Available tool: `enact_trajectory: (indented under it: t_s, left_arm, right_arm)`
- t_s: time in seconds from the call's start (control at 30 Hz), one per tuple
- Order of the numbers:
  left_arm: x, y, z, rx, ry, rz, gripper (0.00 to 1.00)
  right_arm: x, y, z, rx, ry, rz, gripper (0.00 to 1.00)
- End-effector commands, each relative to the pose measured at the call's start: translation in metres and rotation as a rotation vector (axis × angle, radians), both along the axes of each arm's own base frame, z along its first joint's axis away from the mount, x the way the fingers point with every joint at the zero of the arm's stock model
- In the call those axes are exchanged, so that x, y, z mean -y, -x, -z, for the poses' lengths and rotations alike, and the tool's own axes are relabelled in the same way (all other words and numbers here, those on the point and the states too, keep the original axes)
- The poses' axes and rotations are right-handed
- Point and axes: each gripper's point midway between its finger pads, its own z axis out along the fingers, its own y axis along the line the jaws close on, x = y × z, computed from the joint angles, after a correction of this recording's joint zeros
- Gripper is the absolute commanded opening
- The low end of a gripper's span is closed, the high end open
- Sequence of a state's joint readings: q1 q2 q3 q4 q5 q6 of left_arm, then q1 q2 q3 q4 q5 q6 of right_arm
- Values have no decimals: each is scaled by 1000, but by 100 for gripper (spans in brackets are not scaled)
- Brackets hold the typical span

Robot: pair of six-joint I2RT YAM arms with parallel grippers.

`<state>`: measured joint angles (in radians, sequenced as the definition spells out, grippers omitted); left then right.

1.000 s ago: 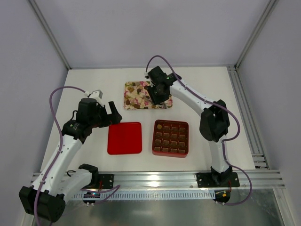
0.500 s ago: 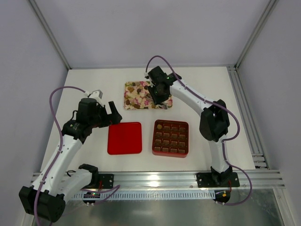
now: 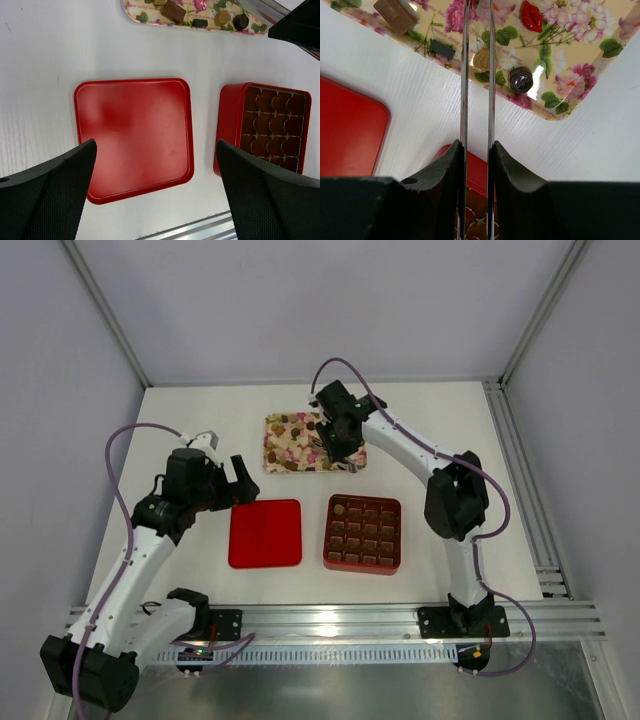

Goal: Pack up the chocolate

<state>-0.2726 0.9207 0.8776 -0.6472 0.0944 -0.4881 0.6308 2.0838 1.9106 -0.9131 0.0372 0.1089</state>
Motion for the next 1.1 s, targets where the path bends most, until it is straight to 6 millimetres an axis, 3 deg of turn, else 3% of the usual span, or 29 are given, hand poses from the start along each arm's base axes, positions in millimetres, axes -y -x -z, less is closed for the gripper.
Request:
enact_trajectory:
  t_s: [0.0,0.6,0.73,0.77,0.97,1.0,1.07]
  left_arm:
    - [-1,-6,-13,43,-2,-1,100]
    - [0,-5,-14,43,3,5,100]
    - [1,-5,-14,43,6,11,100]
    - [1,-5,-13,40,8,9,100]
    - [2,-5,-14,40,10,15,100]
    - [3,-5,-13,37,10,16,100]
    - [3,-5,-12,31,12,20,100]
  right_arm:
    - [1,0,-34,59,-61,16,25]
    - [10,24,-77,79,-169,39,23]
    - [17,40,-91,78,-193,48,23]
    - [20,45,-103,97,-211,46,23]
    - [39,78,-114,88,-241,68,23]
    - [44,85,-123,105,-257,69,23]
    - [52,99,-116,81,-252,78,23]
